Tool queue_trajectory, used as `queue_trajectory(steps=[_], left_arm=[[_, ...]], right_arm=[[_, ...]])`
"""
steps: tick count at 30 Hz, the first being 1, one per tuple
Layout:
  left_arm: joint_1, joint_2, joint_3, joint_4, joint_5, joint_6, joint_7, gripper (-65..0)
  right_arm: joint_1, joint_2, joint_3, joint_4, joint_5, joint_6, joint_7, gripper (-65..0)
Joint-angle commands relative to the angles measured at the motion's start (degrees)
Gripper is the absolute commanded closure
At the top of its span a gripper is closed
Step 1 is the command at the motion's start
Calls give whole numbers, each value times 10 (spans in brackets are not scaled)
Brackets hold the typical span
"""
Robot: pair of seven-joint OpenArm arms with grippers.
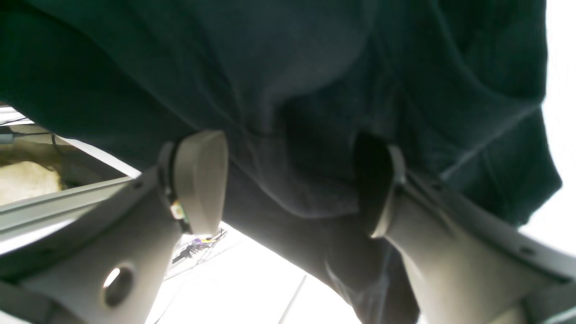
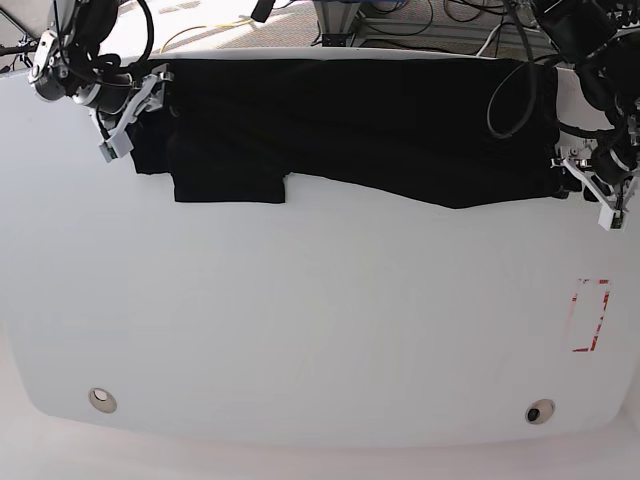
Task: Fold the T-shirt properly
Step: 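Drag the folded hem with both grippers toward the collar edge, then release the shirt with the left gripper and move it along the edge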
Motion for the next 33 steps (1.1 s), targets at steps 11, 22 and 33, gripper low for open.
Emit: queue_trajectory(steps=[11,22,33], left_arm=[[-27,-7,32,-95,0,-1,-8,-365],[-38,-1,49,-108,1,-1,-23,-6],[-38,-1,50,-97,-1,-1,-23,0]], right_arm=[[6,9,4,10,11,1,9,-422],[29,-7,5,80,53,1,6,-250],[55,-47,-97,54,64,1,9,-82]])
